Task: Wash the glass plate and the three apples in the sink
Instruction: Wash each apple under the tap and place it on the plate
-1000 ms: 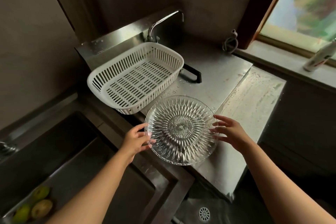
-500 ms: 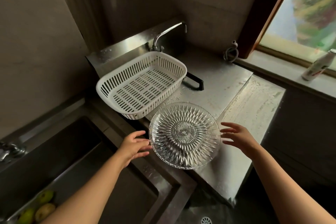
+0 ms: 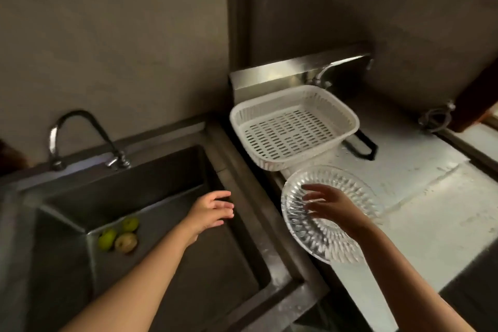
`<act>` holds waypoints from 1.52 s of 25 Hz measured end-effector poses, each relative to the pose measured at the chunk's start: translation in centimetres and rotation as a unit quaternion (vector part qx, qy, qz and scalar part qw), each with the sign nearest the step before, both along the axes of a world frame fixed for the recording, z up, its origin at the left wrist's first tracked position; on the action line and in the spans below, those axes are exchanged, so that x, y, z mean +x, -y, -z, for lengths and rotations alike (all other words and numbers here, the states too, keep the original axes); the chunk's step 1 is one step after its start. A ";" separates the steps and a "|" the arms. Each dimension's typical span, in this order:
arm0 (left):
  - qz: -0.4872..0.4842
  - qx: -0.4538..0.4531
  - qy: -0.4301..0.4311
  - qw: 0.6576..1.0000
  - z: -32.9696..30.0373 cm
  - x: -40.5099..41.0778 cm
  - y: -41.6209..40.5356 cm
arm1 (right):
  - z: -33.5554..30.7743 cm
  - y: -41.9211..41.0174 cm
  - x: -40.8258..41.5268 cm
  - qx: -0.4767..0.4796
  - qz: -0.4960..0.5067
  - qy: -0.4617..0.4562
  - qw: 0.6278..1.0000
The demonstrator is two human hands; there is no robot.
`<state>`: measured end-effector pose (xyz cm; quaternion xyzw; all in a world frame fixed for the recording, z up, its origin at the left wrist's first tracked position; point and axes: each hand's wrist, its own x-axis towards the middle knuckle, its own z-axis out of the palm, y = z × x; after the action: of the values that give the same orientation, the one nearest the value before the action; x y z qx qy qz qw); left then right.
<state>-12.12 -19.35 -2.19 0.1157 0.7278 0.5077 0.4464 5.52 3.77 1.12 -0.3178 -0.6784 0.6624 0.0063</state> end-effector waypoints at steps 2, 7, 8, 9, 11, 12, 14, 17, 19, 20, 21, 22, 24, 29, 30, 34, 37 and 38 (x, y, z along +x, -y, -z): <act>-0.044 -0.010 -0.002 0.999 0.5 -1.1 3.0 | 1.1 2.5 -4.5 -0.001 -0.063 0.003 0.998; -0.217 -0.024 0.033 0.975 3.5 -2.6 11.8 | 5.1 9.0 -14.6 0.004 -0.233 0.040 0.972; -0.258 -0.029 0.042 0.965 4.5 -2.8 13.7 | 6.2 10.4 -16.3 0.005 -0.265 0.053 0.963; -0.301 -0.035 0.051 0.952 5.6 -2.9 15.8 | 7.7 12.0 -18.0 -0.003 -0.295 0.070 0.953; -0.379 -0.043 0.072 0.922 8.0 -3.1 19.4 | 10.8 15.0 -20.9 -0.016 -0.330 0.109 0.938; -0.412 -0.047 0.078 0.907 9.5 -3.5 21.1 | 12.5 16.6 -22.2 -0.013 -0.340 0.127 0.932; -0.463 -0.054 0.083 0.881 13.0 -4.9 23.8 | 16.7 20.2 -24.7 0.007 -0.341 0.149 0.928; -0.510 -0.056 0.078 0.855 18.9 -8.9 26.2 | 24.0 25.0 -28.2 0.017 -0.307 0.164 0.937; -0.528 -0.053 0.079 0.844 23.4 -11.8 27.0 | 29.3 28.3 -30.7 0.004 -0.283 0.150 0.947; -0.535 -0.052 0.087 0.839 25.1 -13.0 27.1 | 31.3 29.6 -31.9 0.007 -0.276 0.140 0.951; -0.538 -0.052 0.096 0.836 26.9 -14.1 27.2 | 33.3 31.0 -33.0 0.013 -0.275 0.132 0.952; -0.538 -0.055 0.105 0.834 28.7 -14.9 27.3 | 35.3 32.3 -34.1 0.020 -0.271 0.128 0.954; -0.537 -0.064 0.129 0.831 32.0 -16.3 27.1 | 39.0 34.3 -36.0 0.026 -0.252 0.123 0.960; -0.546 0.002 0.174 0.820 37.0 -18.2 25.4 | 44.2 37.5 -37.9 0.051 -0.242 0.094 0.964; -0.551 0.022 0.166 0.817 37.4 -18.3 25.1 | 44.4 37.7 -37.8 0.048 -0.233 0.085 0.968; -0.587 0.038 0.100 0.802 35.5 -17.1 24.5 | 42.1 36.5 -36.2 -0.144 -0.216 0.038 0.965; -0.526 0.077 0.079 0.843 31.4 -15.4 24.7 | 38.0 34.0 -34.6 -0.289 -0.233 -0.026 0.928; -0.494 0.087 0.079 0.861 29.9 -14.9 24.7 | 36.4 33.2 -34.2 -0.319 -0.244 -0.039 0.915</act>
<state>-27.01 -44.05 -32.10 -0.2610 0.6044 0.7306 0.1808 -28.67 -29.48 -35.24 -0.1014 -0.4863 0.8366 -0.2308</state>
